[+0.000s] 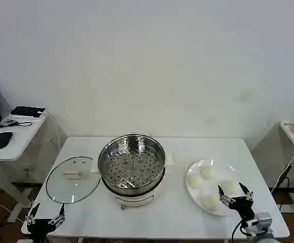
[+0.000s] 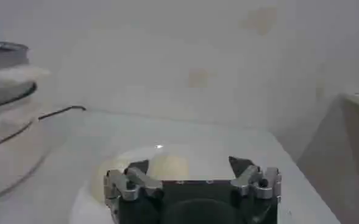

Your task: Take steamed baozi put them in steamer then cover it.

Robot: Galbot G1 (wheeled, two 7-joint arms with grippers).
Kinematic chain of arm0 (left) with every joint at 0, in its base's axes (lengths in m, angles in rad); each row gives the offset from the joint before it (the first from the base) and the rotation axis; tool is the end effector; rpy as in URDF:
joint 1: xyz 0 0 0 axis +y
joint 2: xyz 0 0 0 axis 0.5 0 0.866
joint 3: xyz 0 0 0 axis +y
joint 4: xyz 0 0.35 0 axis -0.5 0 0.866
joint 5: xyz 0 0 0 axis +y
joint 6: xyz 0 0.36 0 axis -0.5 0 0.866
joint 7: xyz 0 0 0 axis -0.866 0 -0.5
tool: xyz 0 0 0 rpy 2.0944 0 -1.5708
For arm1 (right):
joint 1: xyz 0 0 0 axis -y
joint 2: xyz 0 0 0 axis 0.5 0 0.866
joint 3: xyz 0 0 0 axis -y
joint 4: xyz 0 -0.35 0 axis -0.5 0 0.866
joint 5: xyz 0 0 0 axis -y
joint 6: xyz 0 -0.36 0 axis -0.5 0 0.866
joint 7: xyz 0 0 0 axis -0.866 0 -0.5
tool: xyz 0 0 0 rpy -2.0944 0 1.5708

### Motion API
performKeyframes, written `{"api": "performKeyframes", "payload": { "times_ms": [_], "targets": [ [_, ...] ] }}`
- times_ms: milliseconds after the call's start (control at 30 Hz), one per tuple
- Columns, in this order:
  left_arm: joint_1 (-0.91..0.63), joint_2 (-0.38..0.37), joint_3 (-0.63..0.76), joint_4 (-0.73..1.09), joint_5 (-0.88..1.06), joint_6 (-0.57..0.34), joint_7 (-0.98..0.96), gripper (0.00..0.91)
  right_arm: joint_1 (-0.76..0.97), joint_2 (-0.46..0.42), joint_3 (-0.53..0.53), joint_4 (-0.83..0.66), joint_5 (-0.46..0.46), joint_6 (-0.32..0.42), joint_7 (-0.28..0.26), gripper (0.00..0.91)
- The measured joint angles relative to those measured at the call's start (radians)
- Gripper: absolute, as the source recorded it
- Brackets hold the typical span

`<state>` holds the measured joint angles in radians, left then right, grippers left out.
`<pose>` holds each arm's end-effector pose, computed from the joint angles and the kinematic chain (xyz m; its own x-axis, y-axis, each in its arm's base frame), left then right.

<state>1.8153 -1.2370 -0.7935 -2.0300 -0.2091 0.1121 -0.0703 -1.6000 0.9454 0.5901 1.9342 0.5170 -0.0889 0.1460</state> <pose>0.1183 0.1437 -0.3252 -0.9281 -0.1716 0.3305 -0.0912 0.9652 0.2450 0.1981 -0.1481 -0.3183 -0.9577 -0.0043 0.2877 -0.0346 0.9943 -0.1004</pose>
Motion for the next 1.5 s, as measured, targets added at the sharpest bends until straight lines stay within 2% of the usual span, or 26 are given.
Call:
{"api": "performKeyframes", "payload": {
  "times_ms": [233, 400, 500, 700, 867, 1067, 1200, 1333, 1500],
  "targets": [
    [0.0, -0.001, -0.001, -0.02, 0.024, 0.002, 0.007, 0.907, 0.089, -0.036, 0.014, -0.032, -0.041, -0.071, -0.06, 0.907],
    [-0.003, -0.005, -0.007, -0.034, 0.037, 0.004, 0.008, 0.907, 0.198, -0.077, -0.003, -0.069, -0.131, -0.136, -0.154, 0.907],
    [0.002, -0.01, -0.012, -0.045, 0.041, 0.004, 0.009, 0.907, 0.276, -0.103, -0.031, -0.098, -0.196, -0.173, -0.234, 0.907],
    [0.014, -0.01, -0.02, -0.067, 0.048, 0.006, 0.017, 0.907, 0.442, -0.166, -0.102, -0.166, -0.348, -0.239, -0.437, 0.907],
    [0.011, -0.017, -0.018, -0.069, 0.053, 0.006, 0.019, 0.907, 0.595, -0.216, -0.187, -0.232, -0.479, -0.274, -0.643, 0.907],
    [0.003, -0.015, -0.018, -0.074, 0.055, 0.011, 0.029, 0.907, 0.77, -0.26, -0.3, -0.311, -0.647, -0.282, -0.909, 0.907],
    [-0.006, -0.016, -0.022, -0.078, 0.052, 0.019, 0.033, 0.907, 0.877, -0.269, -0.386, -0.366, -0.742, -0.258, -1.071, 0.907],
    [-0.005, -0.023, -0.024, -0.089, 0.051, 0.022, 0.035, 0.907, 0.974, -0.267, -0.475, -0.42, -0.812, -0.23, -1.18, 0.907],
    [0.004, -0.031, -0.029, -0.103, 0.051, 0.023, 0.036, 0.907, 1.077, -0.244, -0.574, -0.49, -0.873, -0.195, -1.265, 0.907]
  ]
}}
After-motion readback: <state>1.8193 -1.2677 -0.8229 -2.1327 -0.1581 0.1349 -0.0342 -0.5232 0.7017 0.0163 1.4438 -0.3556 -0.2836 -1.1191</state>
